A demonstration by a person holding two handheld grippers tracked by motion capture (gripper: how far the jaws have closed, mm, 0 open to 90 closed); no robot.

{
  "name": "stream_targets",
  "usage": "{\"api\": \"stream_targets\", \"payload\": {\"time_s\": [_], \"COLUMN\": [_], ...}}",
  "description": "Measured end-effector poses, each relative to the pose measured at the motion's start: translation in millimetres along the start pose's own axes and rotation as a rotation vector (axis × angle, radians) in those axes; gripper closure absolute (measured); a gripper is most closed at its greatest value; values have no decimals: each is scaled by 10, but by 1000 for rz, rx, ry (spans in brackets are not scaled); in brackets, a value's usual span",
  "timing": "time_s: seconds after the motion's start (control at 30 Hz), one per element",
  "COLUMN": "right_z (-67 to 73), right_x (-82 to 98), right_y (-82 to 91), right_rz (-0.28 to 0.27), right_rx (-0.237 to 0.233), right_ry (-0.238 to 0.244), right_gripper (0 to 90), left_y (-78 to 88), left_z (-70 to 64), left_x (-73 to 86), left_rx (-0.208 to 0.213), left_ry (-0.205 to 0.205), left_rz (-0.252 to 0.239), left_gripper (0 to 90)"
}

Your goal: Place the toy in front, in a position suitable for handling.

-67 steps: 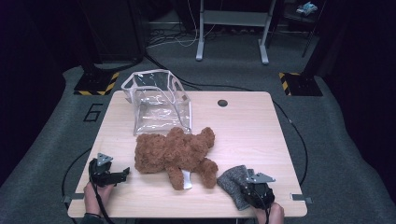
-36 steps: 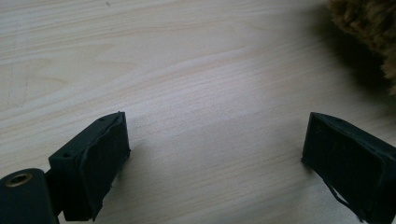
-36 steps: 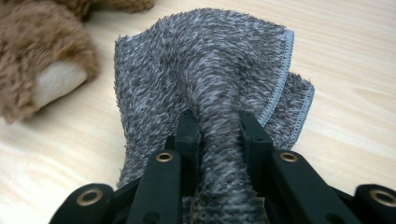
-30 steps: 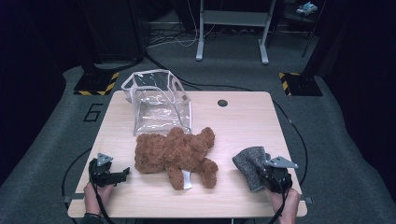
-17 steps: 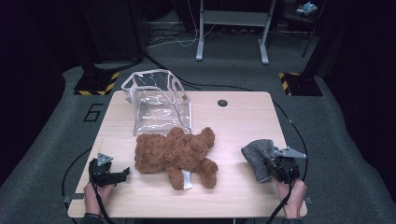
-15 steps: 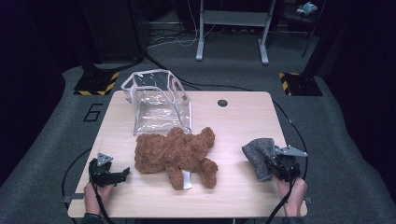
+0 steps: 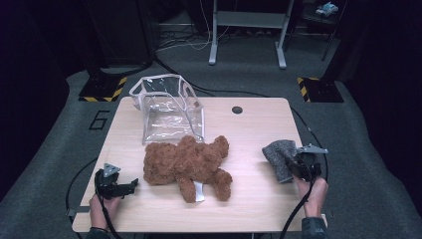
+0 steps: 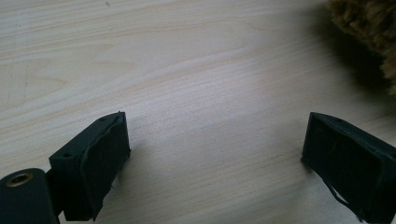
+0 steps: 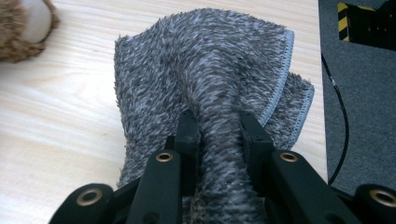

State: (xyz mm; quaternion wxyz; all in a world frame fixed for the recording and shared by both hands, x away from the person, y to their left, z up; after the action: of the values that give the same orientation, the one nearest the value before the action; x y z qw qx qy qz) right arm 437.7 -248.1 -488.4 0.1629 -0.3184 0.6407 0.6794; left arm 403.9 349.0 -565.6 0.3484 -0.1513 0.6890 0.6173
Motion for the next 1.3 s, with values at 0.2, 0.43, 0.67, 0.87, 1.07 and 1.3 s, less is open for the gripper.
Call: {"api": "stream_targets", "payload": {"time_s": [0.2, 0.43, 0.67, 0.87, 1.07, 1.3], "right_z": [-100, -216, -286, -350, -343, -278], "right_x": [-32, -40, -13, 21, 25, 26], "right_y": [-149, -309, -455, -532, -489, -358], "right_rz": [6, 35, 66, 78, 76, 53], "right_rx": [6, 7, 7, 10, 11, -22], "right_ry": [-17, -55, -99, -119, -128, -128], "right_gripper": [732, 731, 706, 667, 509, 222], "left_y": [-2, 2, 2, 2, 2, 0], "left_z": [0, 1, 1, 2, 1, 1], "left_x": [0, 1, 1, 1, 1, 0], "left_rx": [2, 5, 6, 6, 6, 5], "left_ry": [1, -1, -1, -2, -1, -1], "left_rz": [-2, 4, 4, 5, 4, 1], "left_gripper": [70, 70, 70, 70, 70, 70]}}
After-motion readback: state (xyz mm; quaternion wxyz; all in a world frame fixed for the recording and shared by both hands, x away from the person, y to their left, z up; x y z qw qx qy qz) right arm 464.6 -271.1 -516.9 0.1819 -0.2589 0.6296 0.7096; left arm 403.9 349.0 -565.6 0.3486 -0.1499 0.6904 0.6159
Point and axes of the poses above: each handheld gripper's, and its own axes: y roughly backward along the jaws, x roughly out of its underside, z roughly to its left, the point moved 5 cm from there along -y, roughly forward along the jaws, and after that the axes turned 6 degrees about z, right-handed, at the moved point
